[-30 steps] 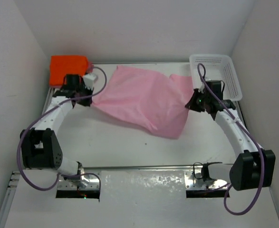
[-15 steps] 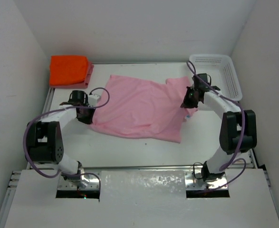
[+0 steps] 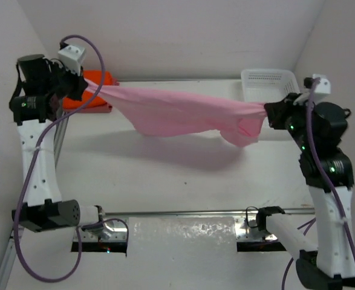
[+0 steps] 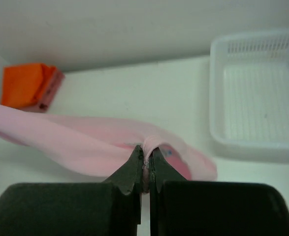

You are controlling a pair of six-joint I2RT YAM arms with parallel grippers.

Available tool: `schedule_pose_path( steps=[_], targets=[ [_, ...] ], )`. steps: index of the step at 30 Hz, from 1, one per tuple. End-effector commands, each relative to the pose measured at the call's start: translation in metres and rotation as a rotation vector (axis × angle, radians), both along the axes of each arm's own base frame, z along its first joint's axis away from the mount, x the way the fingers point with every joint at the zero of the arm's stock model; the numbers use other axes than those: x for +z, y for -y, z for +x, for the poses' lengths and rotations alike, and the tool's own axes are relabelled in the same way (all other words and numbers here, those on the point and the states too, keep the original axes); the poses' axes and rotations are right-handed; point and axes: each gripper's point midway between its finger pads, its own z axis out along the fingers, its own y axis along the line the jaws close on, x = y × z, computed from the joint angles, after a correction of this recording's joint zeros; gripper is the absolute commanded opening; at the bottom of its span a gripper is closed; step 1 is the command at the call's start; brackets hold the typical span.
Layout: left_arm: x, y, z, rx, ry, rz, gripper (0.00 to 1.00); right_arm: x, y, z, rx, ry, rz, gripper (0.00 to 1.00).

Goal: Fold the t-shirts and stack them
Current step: Flatten out the tshirt

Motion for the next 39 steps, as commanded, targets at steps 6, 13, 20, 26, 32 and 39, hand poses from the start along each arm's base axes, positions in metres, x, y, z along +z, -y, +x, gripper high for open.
schedule_pose_path(
  steps=[6, 13, 20, 26, 32, 39],
  targets=[
    [0.103, 0.011, -0.075, 0.032, 0.133, 0.025, 0.00, 0.063, 0.012, -0.066, -0.009, 0.104, -0.060, 0.00],
    [0.154, -0.014, -0.089, 0.174, 0.271, 0.104, 0.00, 0.083, 0.004, -0.071, 0.030, 0.091, -0.035, 0.00],
    [0.077, -0.030, -0.018, 0.187, 0.098, 0.091, 0.00, 0.010, -0.008, -0.010, 0.050, -0.102, 0.003, 0.00],
    [-0.013, -0.044, 0.088, 0.199, -0.072, 0.011, 0.00, -0.073, -0.012, 0.089, 0.006, -0.253, 0.023, 0.00],
    [-0.130, -0.049, 0.192, 0.242, -0.239, -0.044, 0.05, -0.164, -0.032, 0.196, 0.028, -0.440, 0.072, 0.05],
    [-0.171, -0.041, 0.265, 0.357, -0.167, -0.065, 0.72, -0.204, -0.034, 0.289, -0.003, -0.506, 0.044, 0.57]
  ],
)
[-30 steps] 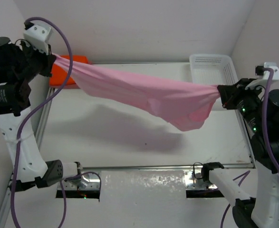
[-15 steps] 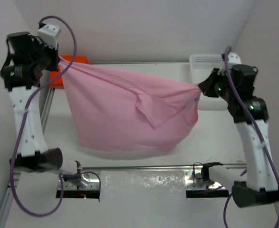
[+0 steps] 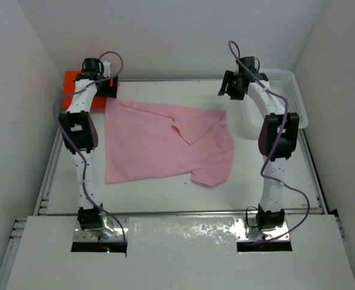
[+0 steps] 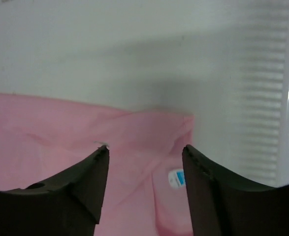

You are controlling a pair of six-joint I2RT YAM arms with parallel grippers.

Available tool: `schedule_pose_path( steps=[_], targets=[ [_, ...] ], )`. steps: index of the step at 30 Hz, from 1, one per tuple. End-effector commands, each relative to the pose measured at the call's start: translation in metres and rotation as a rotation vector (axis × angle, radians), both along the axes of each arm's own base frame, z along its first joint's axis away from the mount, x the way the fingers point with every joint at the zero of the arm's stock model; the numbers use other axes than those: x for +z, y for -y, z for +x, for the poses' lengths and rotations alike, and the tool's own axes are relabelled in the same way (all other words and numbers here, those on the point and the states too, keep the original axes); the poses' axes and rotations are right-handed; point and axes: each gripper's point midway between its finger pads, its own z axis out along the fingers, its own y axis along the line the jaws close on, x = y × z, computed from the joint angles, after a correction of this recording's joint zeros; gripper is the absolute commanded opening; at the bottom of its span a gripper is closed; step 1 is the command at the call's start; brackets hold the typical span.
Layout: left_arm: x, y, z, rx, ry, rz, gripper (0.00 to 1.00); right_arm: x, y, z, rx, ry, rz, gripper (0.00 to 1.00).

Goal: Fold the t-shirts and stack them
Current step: Flatten out the tshirt

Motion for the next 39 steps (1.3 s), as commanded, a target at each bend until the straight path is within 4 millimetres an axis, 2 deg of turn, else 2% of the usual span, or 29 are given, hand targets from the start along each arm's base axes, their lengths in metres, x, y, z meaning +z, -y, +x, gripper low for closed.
schedule_pose_path(
  steps=[1, 2, 3, 4, 5, 6, 7, 8, 9, 10, 11, 12, 13, 14, 15, 16, 17, 18, 19, 20, 21, 22, 24, 27, 30, 35, 38, 39],
  targets=[
    [0.097, 0.009, 0.034, 0.067, 0.274, 0.030, 0.78, 0.061, 0.003, 0.035, -0.014, 0.145, -0.014, 0.60],
    [0.104, 0.011, 0.033, 0.059, 0.283, 0.023, 0.78, 0.082, 0.002, 0.035, -0.009, 0.192, -0.016, 0.69],
    [0.127, 0.014, 0.026, 0.044, 0.312, 0.014, 0.79, 0.092, 0.003, 0.032, 0.002, 0.214, -0.030, 0.72],
    [0.138, 0.015, 0.021, 0.037, 0.321, 0.012, 0.79, 0.090, 0.002, 0.024, 0.014, 0.212, -0.040, 0.74],
    [0.141, 0.020, 0.012, 0.008, 0.308, 0.002, 0.79, 0.120, 0.002, 0.011, 0.021, 0.262, -0.048, 0.75],
    [0.168, 0.023, -0.008, -0.013, 0.320, -0.001, 0.79, 0.124, 0.005, 0.000, 0.027, 0.261, -0.076, 0.75],
    [0.177, 0.028, -0.022, -0.038, 0.314, -0.004, 0.79, 0.101, 0.001, -0.024, 0.047, 0.186, -0.095, 0.76],
    [0.149, 0.037, -0.047, -0.102, 0.215, -0.022, 0.79, 0.122, 0.002, -0.046, 0.051, 0.215, -0.111, 0.76],
    [0.178, 0.044, -0.076, -0.141, 0.248, -0.013, 0.79, 0.115, 0.002, -0.064, 0.049, 0.191, -0.131, 0.76],
    [0.135, 0.046, -0.107, -0.180, 0.133, -0.009, 0.79, 0.070, -0.007, -0.099, 0.088, 0.085, -0.142, 0.75],
    [0.129, 0.049, -0.129, -0.206, 0.108, -0.017, 0.78, 0.062, -0.012, -0.119, 0.102, 0.067, -0.138, 0.75],
    [0.144, 0.050, -0.158, -0.228, 0.125, -0.012, 0.78, 0.071, -0.016, -0.141, 0.112, 0.093, -0.130, 0.75],
    [0.108, 0.044, -0.189, -0.238, 0.023, -0.027, 0.75, 0.034, -0.020, -0.175, 0.131, 0.004, -0.153, 0.74],
    [0.095, 0.047, -0.215, -0.254, -0.043, -0.058, 0.72, 0.026, -0.021, -0.191, 0.120, -0.020, -0.151, 0.73],
    [0.094, 0.044, -0.238, -0.256, -0.060, -0.057, 0.71, 0.029, -0.022, -0.209, 0.118, -0.006, -0.146, 0.73],
    [0.058, 0.039, -0.271, -0.266, -0.167, -0.053, 0.69, 0.000, -0.026, -0.238, 0.146, -0.078, -0.147, 0.72],
    [0.053, 0.039, -0.293, -0.278, -0.200, -0.035, 0.69, -0.019, -0.026, -0.265, 0.137, -0.126, -0.123, 0.69],
    [0.037, 0.039, -0.311, -0.295, -0.252, -0.030, 0.70, -0.010, -0.030, -0.264, 0.126, -0.098, -0.090, 0.69],
    [0.008, 0.042, -0.342, -0.313, -0.346, -0.038, 0.72, -0.036, -0.028, -0.289, 0.130, -0.163, -0.088, 0.67],
    [0.000, 0.039, -0.356, -0.310, -0.374, -0.015, 0.73, -0.043, -0.031, -0.301, 0.115, -0.185, -0.054, 0.66],
    [-0.012, 0.038, -0.367, -0.311, -0.404, -0.008, 0.75, -0.060, -0.029, -0.318, 0.113, -0.199, -0.047, 0.66],
    [-0.035, 0.033, -0.384, -0.296, -0.454, 0.019, 0.76, -0.067, -0.032, -0.327, 0.111, -0.209, -0.023, 0.66],
    [-0.060, 0.030, -0.402, -0.270, -0.499, 0.036, 0.78, -0.089, -0.032, -0.344, 0.094, -0.237, 0.010, 0.66],
    [-0.078, 0.021, -0.394, -0.219, -0.463, 0.079, 0.79, -0.110, -0.039, -0.353, 0.091, -0.243, 0.065, 0.68],
    [-0.087, 0.025, -0.394, -0.206, -0.470, 0.052, 0.79, -0.121, -0.046, -0.349, 0.072, -0.206, 0.124, 0.68],
    [-0.093, 0.031, -0.388, -0.233, -0.449, 0.016, 0.79, -0.137, -0.048, -0.348, 0.029, -0.211, 0.158, 0.68],
    [-0.087, 0.029, -0.379, -0.231, -0.431, -0.020, 0.79, -0.141, -0.052, -0.346, 0.027, -0.217, 0.180, 0.68],
    [-0.079, 0.030, -0.370, -0.240, -0.405, -0.035, 0.79, -0.141, -0.055, -0.343, 0.032, -0.209, 0.192, 0.68]
  ],
)
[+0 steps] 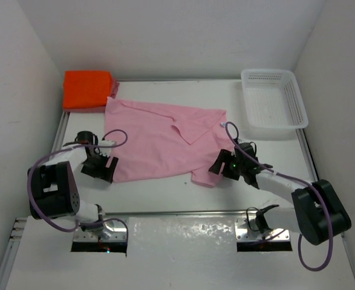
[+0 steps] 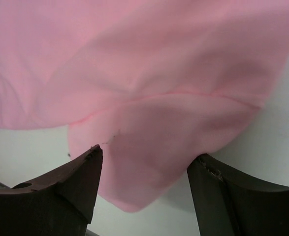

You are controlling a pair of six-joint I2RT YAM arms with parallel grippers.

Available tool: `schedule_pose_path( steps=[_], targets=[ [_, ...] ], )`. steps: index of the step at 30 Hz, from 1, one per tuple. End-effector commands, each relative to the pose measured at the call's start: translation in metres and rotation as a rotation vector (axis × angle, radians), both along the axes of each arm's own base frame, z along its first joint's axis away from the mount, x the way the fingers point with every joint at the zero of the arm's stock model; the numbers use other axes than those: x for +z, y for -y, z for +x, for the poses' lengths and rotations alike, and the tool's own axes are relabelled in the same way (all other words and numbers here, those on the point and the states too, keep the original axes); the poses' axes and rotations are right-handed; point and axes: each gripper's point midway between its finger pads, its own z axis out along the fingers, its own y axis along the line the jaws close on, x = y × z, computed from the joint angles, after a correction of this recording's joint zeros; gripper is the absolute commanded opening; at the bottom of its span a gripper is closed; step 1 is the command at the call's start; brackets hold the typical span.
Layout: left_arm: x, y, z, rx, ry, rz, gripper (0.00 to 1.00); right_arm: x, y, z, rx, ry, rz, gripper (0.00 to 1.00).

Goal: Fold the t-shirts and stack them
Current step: Flatten out the tshirt

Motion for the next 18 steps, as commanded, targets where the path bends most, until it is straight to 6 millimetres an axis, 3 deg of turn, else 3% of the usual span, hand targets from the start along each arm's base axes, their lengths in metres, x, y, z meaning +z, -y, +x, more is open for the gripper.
schedule_pose_path(
  steps=[1, 2, 5, 8, 9, 11, 12, 13, 14, 15, 18],
  targets=[
    [0.019, 0.005, 0.032, -0.012, 0.106, -0.094, 0.79, -0.029, 0.007, -0.020, -0.024, -0.094, -0.019, 0.68],
    [0.023, 0.004, 0.037, -0.009, 0.133, -0.091, 0.79, -0.029, 0.006, -0.019, -0.024, -0.092, -0.023, 0.67],
    [0.021, 0.010, 0.038, -0.028, 0.111, -0.127, 0.78, -0.032, 0.007, -0.015, -0.029, -0.097, -0.037, 0.50],
    [0.007, 0.021, 0.027, -0.096, 0.029, -0.160, 0.74, -0.032, 0.003, -0.013, -0.023, -0.108, -0.019, 0.16],
    [0.002, 0.023, 0.024, -0.122, 0.018, -0.158, 0.73, -0.030, 0.001, -0.012, -0.022, -0.105, -0.012, 0.11],
    [-0.003, 0.027, 0.022, -0.141, -0.004, -0.162, 0.62, -0.025, 0.000, -0.011, -0.011, -0.107, -0.013, 0.00],
    [-0.005, 0.027, 0.022, -0.144, -0.009, -0.165, 0.37, -0.021, 0.002, -0.012, 0.000, -0.107, -0.024, 0.00],
    [-0.005, 0.027, 0.023, -0.144, -0.008, -0.168, 0.36, -0.015, 0.000, -0.007, 0.009, -0.082, -0.019, 0.00],
    [-0.004, 0.027, 0.026, -0.150, -0.001, -0.172, 0.07, -0.008, -0.002, -0.003, 0.015, -0.073, -0.021, 0.00],
    [-0.002, 0.029, 0.029, -0.151, 0.007, -0.181, 0.00, -0.004, -0.001, -0.003, 0.029, -0.069, -0.028, 0.00],
    [0.020, 0.030, 0.053, -0.128, 0.106, -0.224, 0.00, 0.023, -0.003, 0.010, 0.041, -0.021, -0.008, 0.00]
  ],
)
